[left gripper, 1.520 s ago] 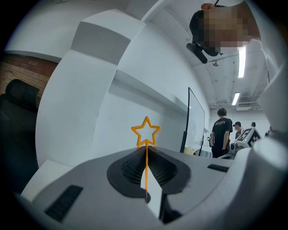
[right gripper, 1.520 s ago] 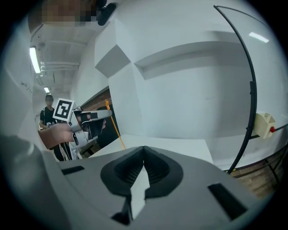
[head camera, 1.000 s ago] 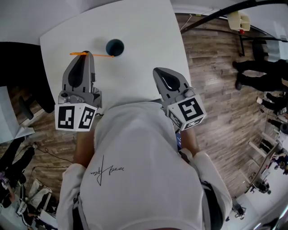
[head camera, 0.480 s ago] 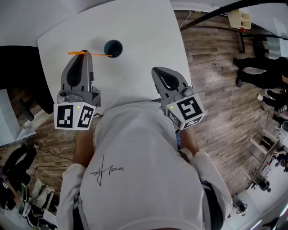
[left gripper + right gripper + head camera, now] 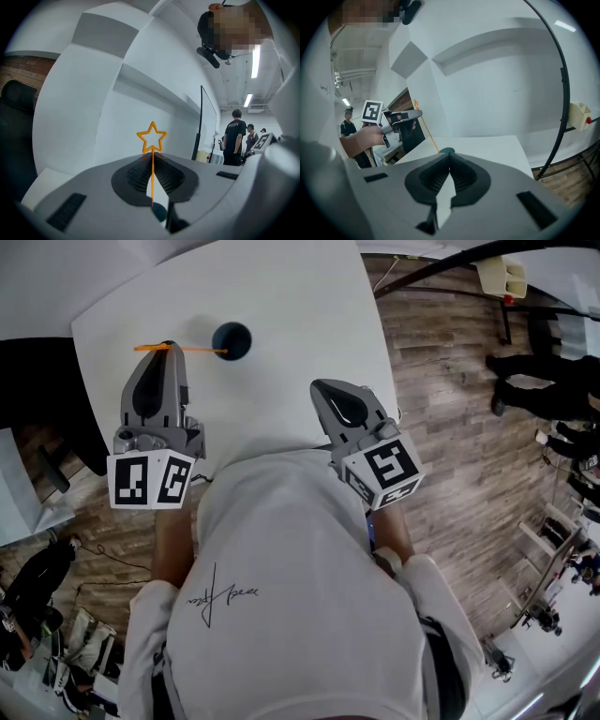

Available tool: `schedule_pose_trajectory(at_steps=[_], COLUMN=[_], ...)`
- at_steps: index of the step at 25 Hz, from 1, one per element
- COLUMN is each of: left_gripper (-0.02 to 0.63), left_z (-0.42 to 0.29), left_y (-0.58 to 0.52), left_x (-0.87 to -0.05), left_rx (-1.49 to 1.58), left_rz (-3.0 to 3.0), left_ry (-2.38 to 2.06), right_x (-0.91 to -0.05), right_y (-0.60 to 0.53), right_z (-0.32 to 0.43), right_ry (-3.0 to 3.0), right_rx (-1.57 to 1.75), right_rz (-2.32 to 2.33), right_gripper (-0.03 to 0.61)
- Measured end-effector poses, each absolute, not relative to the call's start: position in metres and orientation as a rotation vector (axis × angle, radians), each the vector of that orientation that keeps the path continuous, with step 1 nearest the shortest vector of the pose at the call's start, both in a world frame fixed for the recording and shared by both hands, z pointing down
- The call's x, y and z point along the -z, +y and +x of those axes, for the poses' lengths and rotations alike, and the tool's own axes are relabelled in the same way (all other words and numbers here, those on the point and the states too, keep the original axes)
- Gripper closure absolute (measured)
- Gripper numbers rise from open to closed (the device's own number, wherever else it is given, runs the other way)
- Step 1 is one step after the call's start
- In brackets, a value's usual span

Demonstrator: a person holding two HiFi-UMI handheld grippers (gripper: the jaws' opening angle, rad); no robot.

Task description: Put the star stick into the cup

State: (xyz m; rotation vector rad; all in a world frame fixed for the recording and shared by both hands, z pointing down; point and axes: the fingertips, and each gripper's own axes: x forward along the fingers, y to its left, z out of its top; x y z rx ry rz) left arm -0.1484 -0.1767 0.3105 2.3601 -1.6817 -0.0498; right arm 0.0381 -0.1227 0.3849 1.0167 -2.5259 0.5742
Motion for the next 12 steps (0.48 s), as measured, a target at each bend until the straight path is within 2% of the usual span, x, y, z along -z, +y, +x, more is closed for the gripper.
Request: schedule_pose_trajectory(at_steps=[12], left_gripper=[0.594], left_z=[-0.138], left_y=[-0.192], left_x=[-0.325], left_rx=[0.02], left_rz=[2.356], left_ry=[-1.635], right_x=[-0.393], right_y=[-0.128], right_z=[0.041], right_ry=[-2.503], right_rx=[-0.617], right_rz=[1.018], right_gripper=[0.569])
